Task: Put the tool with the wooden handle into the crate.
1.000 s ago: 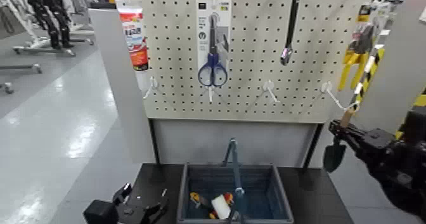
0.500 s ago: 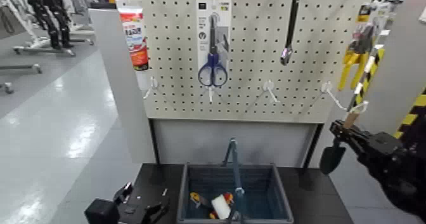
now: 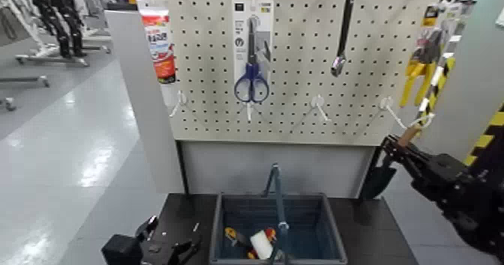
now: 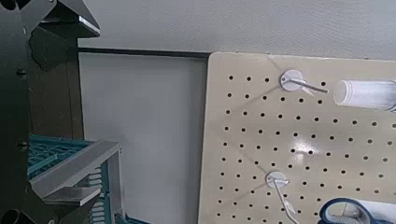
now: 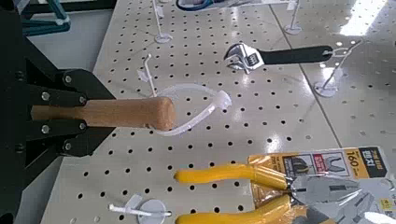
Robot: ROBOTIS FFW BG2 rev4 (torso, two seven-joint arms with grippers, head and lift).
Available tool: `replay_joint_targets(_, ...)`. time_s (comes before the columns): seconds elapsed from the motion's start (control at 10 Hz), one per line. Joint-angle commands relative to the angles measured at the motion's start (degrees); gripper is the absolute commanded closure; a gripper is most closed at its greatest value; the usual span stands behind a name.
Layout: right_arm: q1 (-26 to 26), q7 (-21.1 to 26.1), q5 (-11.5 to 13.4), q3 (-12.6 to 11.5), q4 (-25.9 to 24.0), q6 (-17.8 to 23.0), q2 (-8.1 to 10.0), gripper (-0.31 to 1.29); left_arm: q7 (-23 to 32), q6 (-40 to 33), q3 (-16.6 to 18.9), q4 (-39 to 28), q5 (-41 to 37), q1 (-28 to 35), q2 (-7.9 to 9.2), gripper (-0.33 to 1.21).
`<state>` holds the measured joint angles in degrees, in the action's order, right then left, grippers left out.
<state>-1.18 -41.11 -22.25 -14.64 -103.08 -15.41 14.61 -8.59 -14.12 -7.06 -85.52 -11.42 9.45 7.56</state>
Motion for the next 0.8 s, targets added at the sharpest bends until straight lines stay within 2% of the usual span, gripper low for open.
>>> replay_joint_targets(0.1,-0.4,1.2,-3.4,2.8,2.5,2.8,-0.99,1.08,-0.1,0.0,-0.1,0.1,0.0,-0.1,0.00,0.11)
replay_joint_targets(0.3,-0.8,1.2,-5.3,4.2,5.2,4.5,-2.57,1.07,-0.1,0.0,0.0,0.1,0.0,0.0,0.00,0.11)
replay_joint_targets(0.5,-1.0,1.3,-8.3,5.8,8.5,6.1,-4.33,1.08,-0.1,-0.1,0.1,0.1,0.0,0.0,0.00,0.11)
replay_joint_targets(0.8,-1.3,1.7,-12.5,10.4,13.5,6.9,-5.65,1.07,-0.1,-0.3,0.2,0.1,-0.1,0.0,0.00,0.11)
